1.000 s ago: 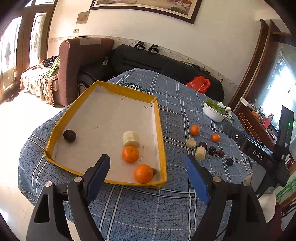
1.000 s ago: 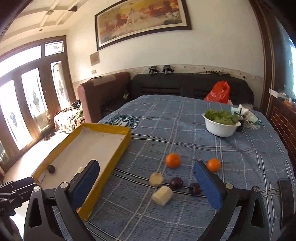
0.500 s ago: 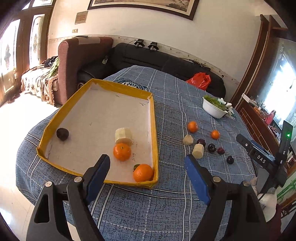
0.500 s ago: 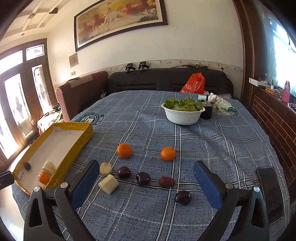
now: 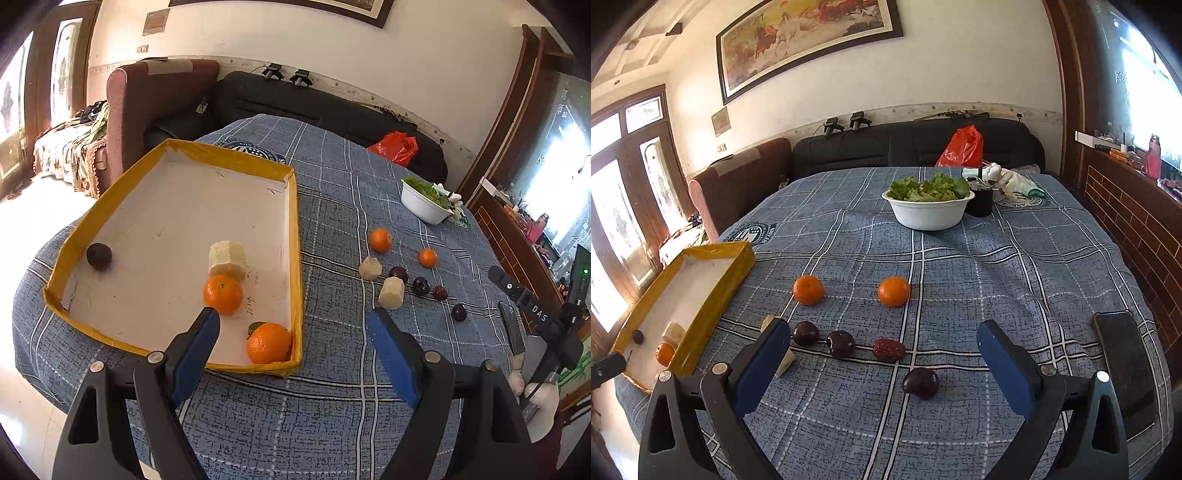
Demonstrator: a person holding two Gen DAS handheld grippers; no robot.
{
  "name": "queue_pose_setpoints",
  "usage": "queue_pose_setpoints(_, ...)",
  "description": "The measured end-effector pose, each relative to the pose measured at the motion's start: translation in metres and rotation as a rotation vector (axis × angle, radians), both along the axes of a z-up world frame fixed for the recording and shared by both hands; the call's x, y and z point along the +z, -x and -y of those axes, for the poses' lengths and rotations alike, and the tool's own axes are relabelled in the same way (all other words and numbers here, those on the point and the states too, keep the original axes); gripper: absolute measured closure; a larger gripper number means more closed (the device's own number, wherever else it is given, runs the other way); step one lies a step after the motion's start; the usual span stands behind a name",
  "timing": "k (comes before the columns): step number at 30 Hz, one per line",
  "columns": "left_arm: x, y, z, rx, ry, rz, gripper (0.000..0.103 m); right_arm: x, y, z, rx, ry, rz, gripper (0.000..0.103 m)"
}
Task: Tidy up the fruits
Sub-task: 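Move both tools back toward the remaining fruit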
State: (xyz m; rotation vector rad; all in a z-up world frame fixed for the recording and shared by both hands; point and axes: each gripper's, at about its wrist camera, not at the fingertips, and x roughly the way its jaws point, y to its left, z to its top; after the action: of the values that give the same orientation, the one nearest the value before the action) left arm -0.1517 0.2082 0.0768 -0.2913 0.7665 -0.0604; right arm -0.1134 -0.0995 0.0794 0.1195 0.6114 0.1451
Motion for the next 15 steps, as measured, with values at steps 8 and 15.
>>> queue_pose_setpoints(8, -0.013, -0.018, 0.035, -0.113, 0.013, -0.019, 0.021, 0.009, 0.012, 0.048, -0.086, -0.037, -0.014, 0.006)
queue_pose_setpoints(15, -0.014, -0.027, 0.070, -0.228, -0.038, -0.018, 0.021, -0.028, -0.020, 0.043, -0.002, -0.119, -0.170, 0.023)
